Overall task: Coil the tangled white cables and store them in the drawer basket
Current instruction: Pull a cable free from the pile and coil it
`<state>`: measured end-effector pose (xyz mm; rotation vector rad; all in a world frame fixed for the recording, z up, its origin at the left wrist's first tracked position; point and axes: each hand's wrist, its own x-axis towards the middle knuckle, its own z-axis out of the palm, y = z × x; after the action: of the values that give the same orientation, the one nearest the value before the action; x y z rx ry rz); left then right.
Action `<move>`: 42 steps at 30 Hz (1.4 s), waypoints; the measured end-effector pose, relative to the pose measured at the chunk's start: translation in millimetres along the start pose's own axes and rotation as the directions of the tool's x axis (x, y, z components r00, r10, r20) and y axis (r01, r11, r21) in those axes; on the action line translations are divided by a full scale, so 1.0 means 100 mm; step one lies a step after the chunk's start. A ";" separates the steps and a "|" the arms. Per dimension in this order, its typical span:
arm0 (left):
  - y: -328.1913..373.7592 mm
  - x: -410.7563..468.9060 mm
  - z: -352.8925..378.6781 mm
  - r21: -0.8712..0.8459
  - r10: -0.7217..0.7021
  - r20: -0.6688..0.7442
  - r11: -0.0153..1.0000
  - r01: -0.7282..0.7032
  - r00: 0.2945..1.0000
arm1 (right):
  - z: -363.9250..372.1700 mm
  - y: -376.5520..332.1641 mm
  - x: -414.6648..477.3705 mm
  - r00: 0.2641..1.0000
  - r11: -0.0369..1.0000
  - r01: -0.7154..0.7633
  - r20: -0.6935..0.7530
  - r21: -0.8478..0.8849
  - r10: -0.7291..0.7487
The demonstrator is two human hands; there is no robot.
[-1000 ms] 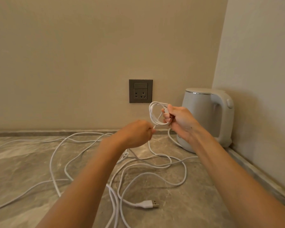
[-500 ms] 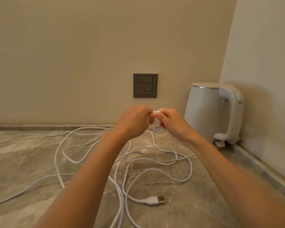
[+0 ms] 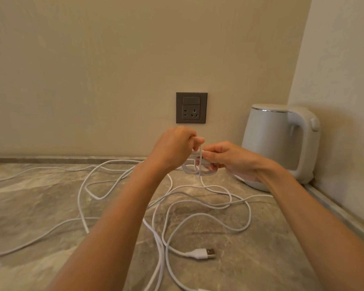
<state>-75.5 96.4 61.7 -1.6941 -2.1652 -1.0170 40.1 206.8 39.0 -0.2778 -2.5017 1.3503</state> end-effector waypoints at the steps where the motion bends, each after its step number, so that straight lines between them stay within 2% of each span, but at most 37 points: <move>1: 0.00 0.00 0.00 -0.016 -0.003 -0.010 1.000 0.003 1.000 | -0.02 0.01 -0.01 0.999 1.000 -0.006 0.041 0.007 0.005; 4: -0.03 0.00 -0.03 -0.068 -0.029 -0.009 0.997 0.028 1.000 | -0.02 -0.01 -0.03 0.990 0.994 0.011 0.139 0.108 -0.026; 6: -0.04 0.00 -0.07 -0.179 -0.068 0.004 0.982 0.067 0.998 | -0.03 -0.01 -0.02 0.984 0.970 0.035 0.163 0.239 -0.075; 9: -0.03 -0.01 -0.10 -0.434 -0.187 0.075 0.878 0.201 0.979 | -0.05 -0.01 -0.02 0.973 0.917 0.073 0.174 0.392 -0.152; 13: -0.05 -0.07 -0.09 -0.567 -0.204 0.268 0.757 0.325 0.942 | -0.01 -0.03 -0.02 0.973 0.795 0.087 0.118 0.600 -0.196; 16: -0.05 -0.08 -0.06 -0.543 -0.238 0.305 0.752 0.374 0.922 | 0.02 -0.04 -0.01 0.983 0.734 0.117 0.027 0.669 -0.182; 20: -0.01 -0.06 0.05 -0.393 -0.278 0.378 0.816 0.425 0.883 | 0.03 0.00 0.03 0.992 0.684 0.127 -0.090 0.719 -0.089; 23: 0.00 -0.06 0.13 -0.322 -0.254 0.416 0.856 0.403 0.873 | 0.03 0.03 0.08 0.985 0.629 0.115 -0.169 0.769 0.027; 28: 0.02 -0.07 0.15 -0.216 -0.227 0.488 0.904 0.369 0.843 | 0.01 0.01 0.12 0.937 0.608 0.044 -0.244 0.793 0.250; 31: 0.01 -0.09 0.17 -0.149 -0.218 0.507 0.931 0.334 0.834 | 0.01 0.01 0.11 0.891 0.647 0.036 -0.318 0.762 0.325; 34: -0.01 -0.09 0.17 -0.119 -0.225 0.515 0.937 0.329 0.827 | 0.05 0.00 0.15 0.828 0.782 0.031 -0.454 0.623 0.328; 38: 0.00 -0.06 0.15 -0.084 -0.250 0.520 0.936 0.340 0.817 | 0.11 -0.02 0.19 0.727 0.932 0.003 -0.641 0.363 0.247; 42: -0.04 -0.06 0.11 0.003 -0.252 0.504 0.957 0.290 0.826 | 0.12 0.01 0.19 0.677 0.993 -0.033 -0.729 0.110 0.103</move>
<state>-74.8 98.2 48.5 -1.8856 -2.7971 -0.7821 18.4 203.6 35.4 -0.7401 -1.7494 1.0634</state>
